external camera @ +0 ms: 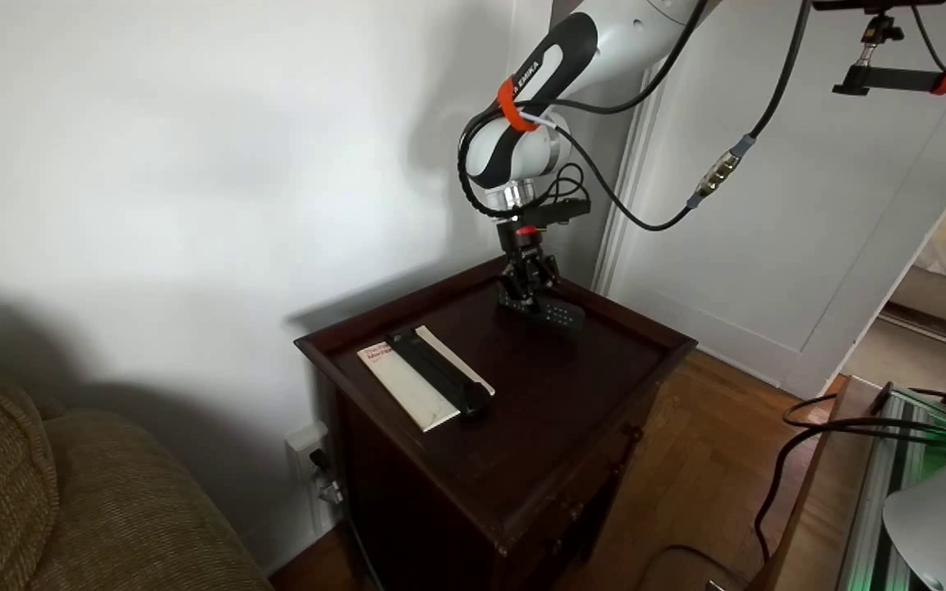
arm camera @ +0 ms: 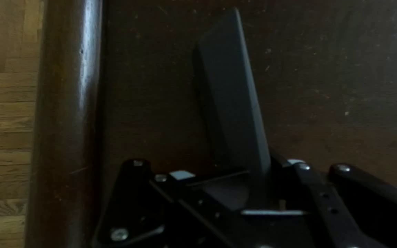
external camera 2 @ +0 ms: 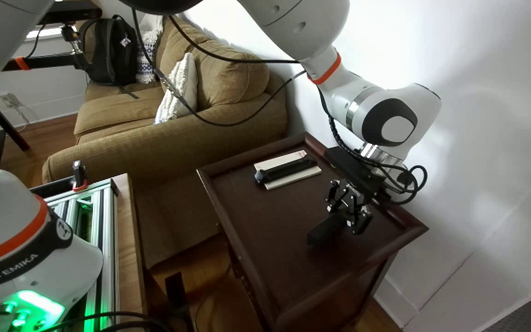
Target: Turn the black remote over
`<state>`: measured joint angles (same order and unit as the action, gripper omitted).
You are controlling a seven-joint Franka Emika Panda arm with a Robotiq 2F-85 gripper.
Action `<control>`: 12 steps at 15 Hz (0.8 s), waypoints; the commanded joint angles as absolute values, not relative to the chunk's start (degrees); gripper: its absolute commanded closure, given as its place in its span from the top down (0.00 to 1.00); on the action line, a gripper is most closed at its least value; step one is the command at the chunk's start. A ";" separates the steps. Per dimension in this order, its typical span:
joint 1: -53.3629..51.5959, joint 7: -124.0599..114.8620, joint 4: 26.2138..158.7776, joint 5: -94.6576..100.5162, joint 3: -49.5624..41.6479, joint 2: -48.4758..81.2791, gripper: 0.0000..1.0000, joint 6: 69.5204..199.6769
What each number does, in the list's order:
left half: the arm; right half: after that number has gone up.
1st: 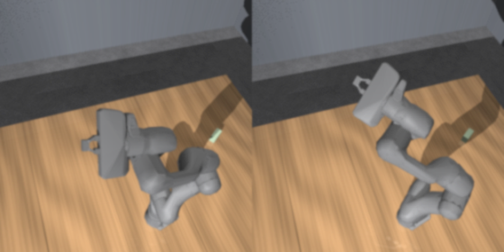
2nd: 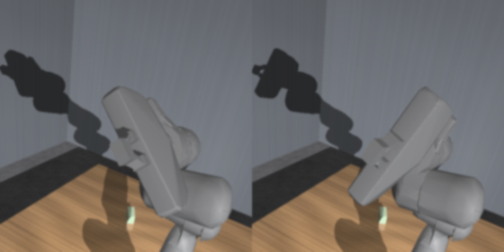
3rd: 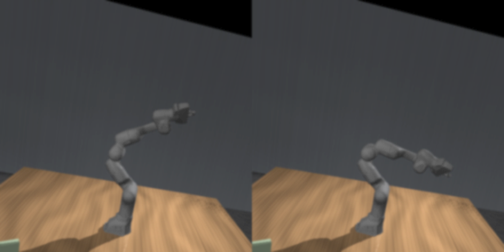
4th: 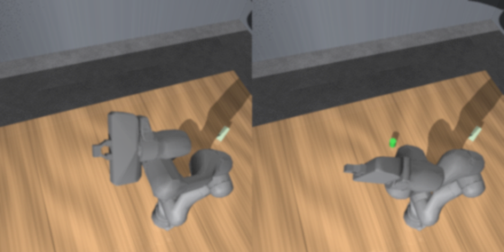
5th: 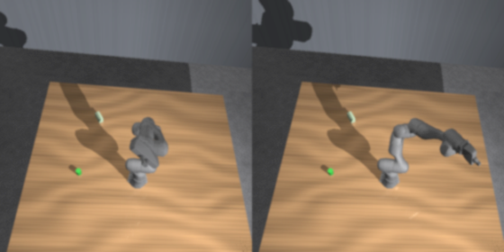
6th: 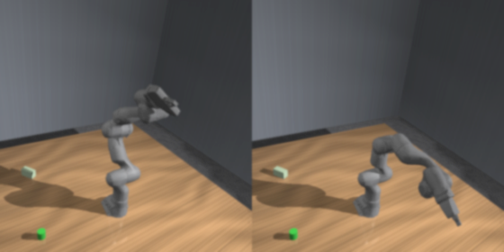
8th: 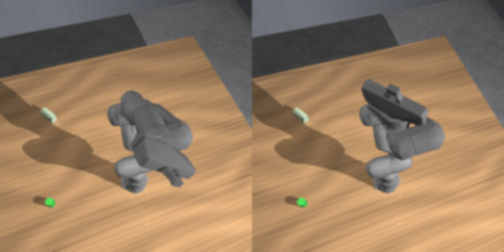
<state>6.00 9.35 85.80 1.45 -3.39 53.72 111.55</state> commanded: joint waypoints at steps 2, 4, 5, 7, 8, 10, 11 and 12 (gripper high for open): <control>1.06 0.25 85.47 6.97 -6.17 55.14 0.04 110.29; -0.45 -2.48 85.15 8.80 -6.80 55.77 0.04 109.87; -1.02 -3.42 85.12 9.48 -6.93 55.89 0.04 109.55; -1.59 -4.97 85.19 9.97 -6.75 56.20 0.04 109.76; -1.71 -5.44 85.25 9.97 -6.58 56.20 0.04 109.98; -1.57 -5.52 85.26 9.66 -6.06 56.00 0.04 110.10; -1.44 -5.45 85.21 9.41 -5.87 56.02 0.39 110.14; -1.27 -5.28 85.01 9.12 -5.70 56.13 0.40 110.00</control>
<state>-1.27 -4.27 85.80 9.09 -6.21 54.99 110.56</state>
